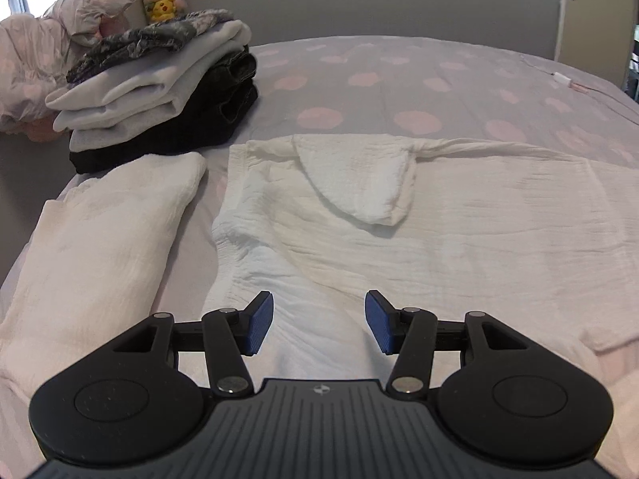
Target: Fold clothes
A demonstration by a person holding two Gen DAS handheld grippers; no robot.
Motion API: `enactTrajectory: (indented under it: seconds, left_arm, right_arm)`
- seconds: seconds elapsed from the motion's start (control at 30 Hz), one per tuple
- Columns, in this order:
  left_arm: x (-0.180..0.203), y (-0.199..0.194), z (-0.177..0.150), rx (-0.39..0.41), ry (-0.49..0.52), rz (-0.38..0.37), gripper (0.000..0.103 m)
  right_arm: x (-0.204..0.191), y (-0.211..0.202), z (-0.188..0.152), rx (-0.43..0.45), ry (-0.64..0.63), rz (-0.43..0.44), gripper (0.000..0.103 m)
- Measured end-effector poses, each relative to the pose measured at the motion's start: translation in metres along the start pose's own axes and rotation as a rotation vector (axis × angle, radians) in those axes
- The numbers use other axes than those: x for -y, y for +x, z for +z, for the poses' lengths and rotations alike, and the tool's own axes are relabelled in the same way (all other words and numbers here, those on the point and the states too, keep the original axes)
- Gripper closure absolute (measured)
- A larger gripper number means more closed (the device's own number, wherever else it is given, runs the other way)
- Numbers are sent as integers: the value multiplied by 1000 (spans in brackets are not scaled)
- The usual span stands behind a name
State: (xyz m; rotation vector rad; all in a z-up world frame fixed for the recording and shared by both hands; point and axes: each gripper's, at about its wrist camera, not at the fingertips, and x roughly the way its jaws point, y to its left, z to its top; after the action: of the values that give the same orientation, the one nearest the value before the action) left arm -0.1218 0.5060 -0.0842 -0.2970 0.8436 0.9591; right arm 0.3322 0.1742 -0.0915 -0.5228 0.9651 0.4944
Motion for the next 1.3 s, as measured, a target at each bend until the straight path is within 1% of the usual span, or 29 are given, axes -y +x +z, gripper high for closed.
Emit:
enactTrajectory:
  seconds: [0.03,0.1,0.13,0.17,0.23,0.3,0.37,0.47,0.5,0.57,0.6,0.63,0.7,0.77,0.83,1.0,1.1,1.13,1.17,1.2,1.23,1.27,1.3]
  left_arm:
    - [3,-7,-1,7,12,-9,43]
    - [12,-22,-6,28,61,-18,43]
    - [15,-28,-10,37,69,-4,43]
    - [18,-34,-14,46,77,10,43]
    - [21,-44,-22,88,86,37,43]
    - [23,-52,-27,111,108,38,43]
    - [24,-58,-32,131,131,34,42]
    - [25,-62,-36,134,164,12,41]
    - [24,-62,-38,130,167,3,39]
    - [23,-61,-42,120,173,-16,39]
    - [22,-60,-44,115,176,-25,39]
    - [21,-60,-45,110,179,-34,39]
    - [20,-59,-49,101,184,-52,39]
    - [19,-57,-53,91,190,-70,39]
    - [17,-56,-56,81,195,-89,39]
    - [14,-49,-62,37,226,-148,39]
    - [12,-45,-65,10,244,-183,39]
    - [11,-44,-66,1,250,-195,39]
    - [13,-44,-67,-2,265,-210,39]
    - [16,-45,-68,-5,280,-224,39]
    - [18,-44,-69,-9,295,-221,39]
    - [21,-43,-70,-12,309,-218,39]
    - [23,-42,-71,-15,324,-215,39]
  right_arm:
    - [-8,-9,-11,-8,-21,29,59]
    - [-21,-26,-33,-22,-58,83,53]
    - [-28,-35,-44,-29,-75,108,45]
    - [-32,-42,-55,-38,-86,132,43]
    - [-42,-54,-72,-58,-114,173,43]
    - [-52,-66,-87,-79,-147,210,43]
    - [-65,-79,-98,-80,-199,236,44]
    - [-79,-96,-110,-43,-273,227,43]
    - [-83,-102,-113,-23,-298,216,43]
    - [-91,-113,-117,20,-356,183,43]
    - [-94,-116,-119,29,-391,171,43]
    - [-98,-118,-121,20,-422,164,43]
    - [-101,-117,-123,-29,-445,160,43]
    - [-100,-109,-125,-98,-408,149,43]
    - [-102,-101,-129,-143,-369,155,43]
    - [-114,-78,-127,-221,-333,159,43]
    - [-123,-64,-128,-269,-348,149,44]
    - [-125,-60,-129,-284,-356,144,51]
    - [-128,-56,-129,-299,-364,139,66]
    - [-131,-52,-130,-314,-372,136,71]
    - [-133,-50,-130,-320,-378,137,79]
    - [-135,-50,-130,-319,-388,137,84]
    - [-137,-52,-130,-313,-402,133,86]
